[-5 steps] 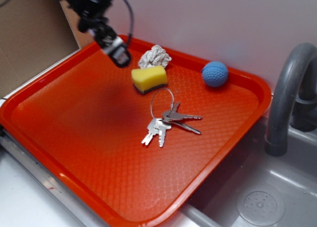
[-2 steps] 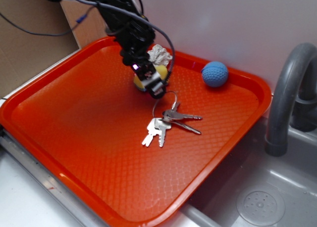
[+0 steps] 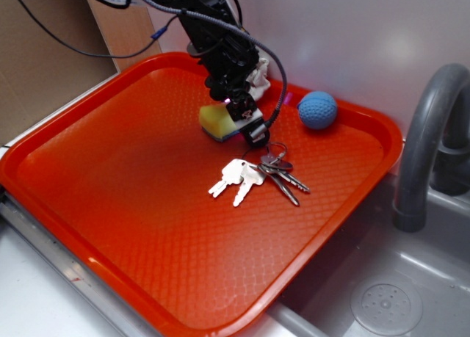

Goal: Grab the green sponge.

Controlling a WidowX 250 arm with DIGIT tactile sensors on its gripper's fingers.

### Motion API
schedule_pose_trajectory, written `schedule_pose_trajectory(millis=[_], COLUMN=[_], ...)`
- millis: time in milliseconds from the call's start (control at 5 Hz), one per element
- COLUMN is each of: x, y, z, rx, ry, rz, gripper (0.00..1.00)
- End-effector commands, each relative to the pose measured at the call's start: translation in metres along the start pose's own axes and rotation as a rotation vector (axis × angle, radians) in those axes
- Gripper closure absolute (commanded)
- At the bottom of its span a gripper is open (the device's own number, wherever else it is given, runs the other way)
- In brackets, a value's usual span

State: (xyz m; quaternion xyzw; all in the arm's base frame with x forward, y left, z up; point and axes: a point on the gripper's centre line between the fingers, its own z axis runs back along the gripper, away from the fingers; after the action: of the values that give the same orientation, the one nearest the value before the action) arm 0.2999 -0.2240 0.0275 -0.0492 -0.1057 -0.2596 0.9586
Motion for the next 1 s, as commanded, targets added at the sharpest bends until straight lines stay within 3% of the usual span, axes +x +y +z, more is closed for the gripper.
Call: schedule_pose_trajectory(millis=[0,400,600,800], x=[-0.01,-0.001,-0.02,-0.053], y=[-0.019,-0.006,0.011,0.022], z=[0.022,0.124,0.18,0.237], rx=[-0.043,-0.095,-0.107,-0.027], ry=[-0.007,-0.019,-0.044,-0.026], rz=[-0.007,0.203,0.326,0.424], gripper=[1.0,1.0,1.0,1.0])
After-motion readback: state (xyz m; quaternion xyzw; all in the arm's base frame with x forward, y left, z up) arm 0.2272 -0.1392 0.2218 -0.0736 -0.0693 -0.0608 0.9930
